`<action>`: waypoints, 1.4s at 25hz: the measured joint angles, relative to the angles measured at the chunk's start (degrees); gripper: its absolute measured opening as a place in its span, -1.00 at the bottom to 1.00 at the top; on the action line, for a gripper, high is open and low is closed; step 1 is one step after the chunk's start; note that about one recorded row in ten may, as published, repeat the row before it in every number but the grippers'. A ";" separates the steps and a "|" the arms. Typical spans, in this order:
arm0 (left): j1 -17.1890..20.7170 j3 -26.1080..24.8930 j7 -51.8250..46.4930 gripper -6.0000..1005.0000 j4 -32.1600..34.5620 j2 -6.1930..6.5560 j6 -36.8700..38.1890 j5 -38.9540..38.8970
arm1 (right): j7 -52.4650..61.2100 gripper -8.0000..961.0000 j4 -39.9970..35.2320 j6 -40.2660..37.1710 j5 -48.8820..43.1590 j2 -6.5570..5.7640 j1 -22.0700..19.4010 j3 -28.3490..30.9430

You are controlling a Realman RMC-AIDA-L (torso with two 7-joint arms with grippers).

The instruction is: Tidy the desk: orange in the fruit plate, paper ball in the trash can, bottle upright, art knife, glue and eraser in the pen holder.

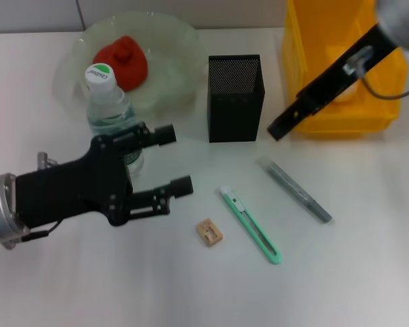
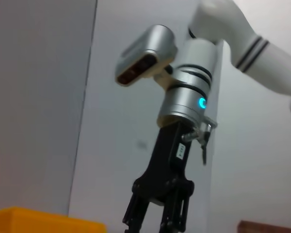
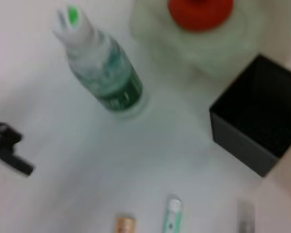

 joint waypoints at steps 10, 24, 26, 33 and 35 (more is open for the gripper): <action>1.01 -0.16 -0.13 0.60 -0.01 -0.05 0.02 4.36 | 2.71 0.58 18.37 9.64 -0.78 0.66 5.79 -11.74; 1.01 0.01 -0.09 0.60 -0.01 -0.19 -0.76 4.52 | 2.86 0.55 31.38 22.34 7.76 0.79 7.28 -21.65; 1.03 0.03 0.06 0.60 -0.09 -0.23 -1.28 4.75 | 2.77 0.54 32.49 24.18 8.85 0.79 7.28 -22.95; 1.04 0.03 0.18 0.60 -0.19 -0.29 -1.65 4.80 | 2.77 0.53 34.29 28.49 11.07 0.78 7.04 -27.43; 1.04 0.03 0.18 0.60 -0.19 -0.36 -1.83 4.80 | 2.77 0.52 35.42 29.81 12.14 0.79 7.04 -29.10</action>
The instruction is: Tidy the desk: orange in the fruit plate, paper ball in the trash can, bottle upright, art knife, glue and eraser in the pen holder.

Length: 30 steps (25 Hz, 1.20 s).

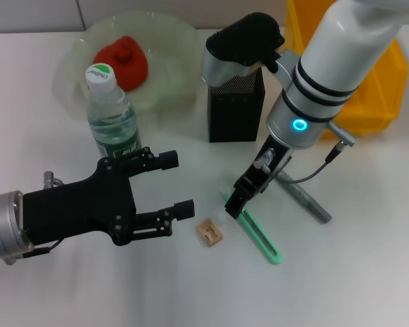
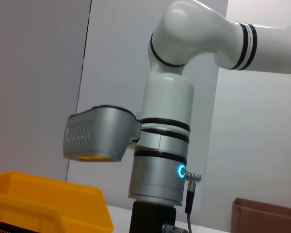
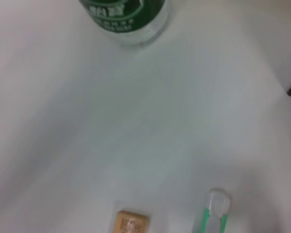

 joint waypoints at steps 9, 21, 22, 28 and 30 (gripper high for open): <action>-0.13 0.00 0.02 0.60 0.00 -0.02 -0.50 0.00 | -0.14 0.50 0.74 0.94 1.48 0.00 -0.17 -1.33; -0.79 0.00 0.13 0.60 -0.79 -0.01 -1.01 -0.04 | -0.39 -0.05 0.97 1.10 1.48 0.00 -0.30 -1.49; -0.79 0.00 0.14 0.60 -0.79 -0.01 -1.04 -0.04 | -0.40 -0.08 1.03 1.10 1.48 0.00 -0.31 -1.48; -0.83 0.00 0.15 0.60 -0.79 -0.02 -1.32 -0.07 | -0.44 -0.18 1.35 1.10 2.12 0.00 -0.33 -1.68; -0.85 0.00 0.16 0.60 -0.79 -0.01 -1.44 -0.07 | -0.50 -0.21 1.39 1.10 2.75 -0.01 -0.36 -2.36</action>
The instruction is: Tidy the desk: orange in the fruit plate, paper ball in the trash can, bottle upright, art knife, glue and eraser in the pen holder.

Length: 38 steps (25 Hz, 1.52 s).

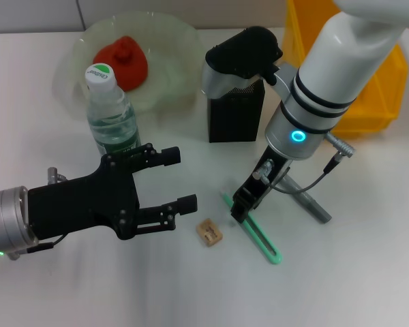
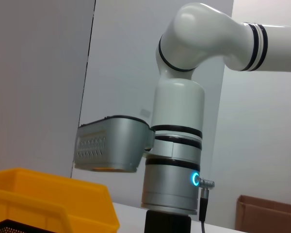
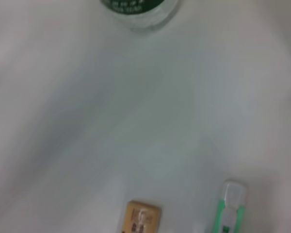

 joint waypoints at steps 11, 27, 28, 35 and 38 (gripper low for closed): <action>-0.12 0.01 0.14 0.60 -0.09 0.00 -0.67 0.06 | -0.02 -0.25 0.03 0.44 1.10 0.00 -0.01 -2.02; -0.29 0.00 0.16 0.60 -0.52 0.00 -0.68 -0.33 | -0.01 -0.43 0.79 0.88 1.55 0.00 -0.02 -2.53; -0.29 0.00 0.16 0.60 -0.52 0.00 -0.68 -0.34 | -0.02 -0.43 0.79 0.99 1.56 0.00 -0.01 -2.97; -0.31 -0.01 0.16 0.60 -0.53 0.00 -0.63 -0.38 | -0.02 -0.48 0.41 1.44 2.37 0.00 -0.06 -4.20; -0.35 -0.10 0.16 0.60 -0.53 0.00 -0.54 -0.38 | -0.02 -0.56 0.09 1.44 2.39 0.00 -0.19 -4.11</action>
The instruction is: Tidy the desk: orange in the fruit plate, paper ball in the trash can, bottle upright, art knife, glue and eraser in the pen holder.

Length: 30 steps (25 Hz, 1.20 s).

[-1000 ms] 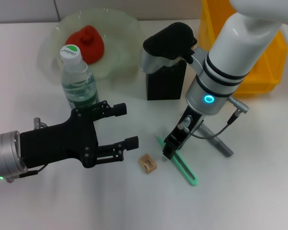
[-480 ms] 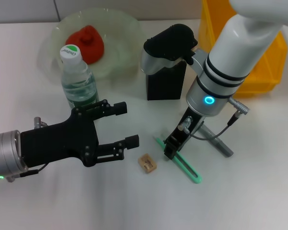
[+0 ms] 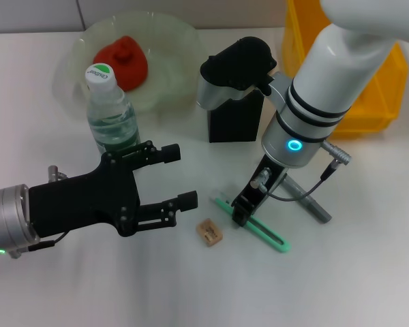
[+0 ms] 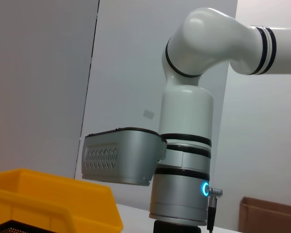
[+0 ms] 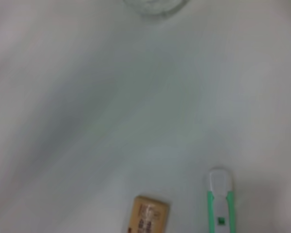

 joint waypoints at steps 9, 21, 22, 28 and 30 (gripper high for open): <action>0.10 -0.50 0.00 0.60 0.00 0.00 0.27 -0.01 | -3.28 -0.61 -17.86 -0.25 -0.11 -0.54 -12.38 6.84; 0.49 -0.51 0.00 0.60 0.00 0.00 0.26 0.01 | -45.95 -0.60 -22.53 5.82 38.31 -0.54 -34.69 27.25; 0.40 -0.51 0.00 0.60 0.00 0.00 0.25 0.01 | -51.35 -0.60 -18.85 4.84 43.86 -0.58 -34.87 28.90; 0.13 -0.51 0.00 0.60 0.01 0.00 0.23 0.01 | -73.32 -0.59 -0.58 1.01 58.38 -0.66 -32.47 37.09; 0.10 -0.51 0.00 0.60 0.00 0.00 0.23 0.01 | -78.04 -0.59 2.42 1.31 60.71 -0.60 -32.00 37.90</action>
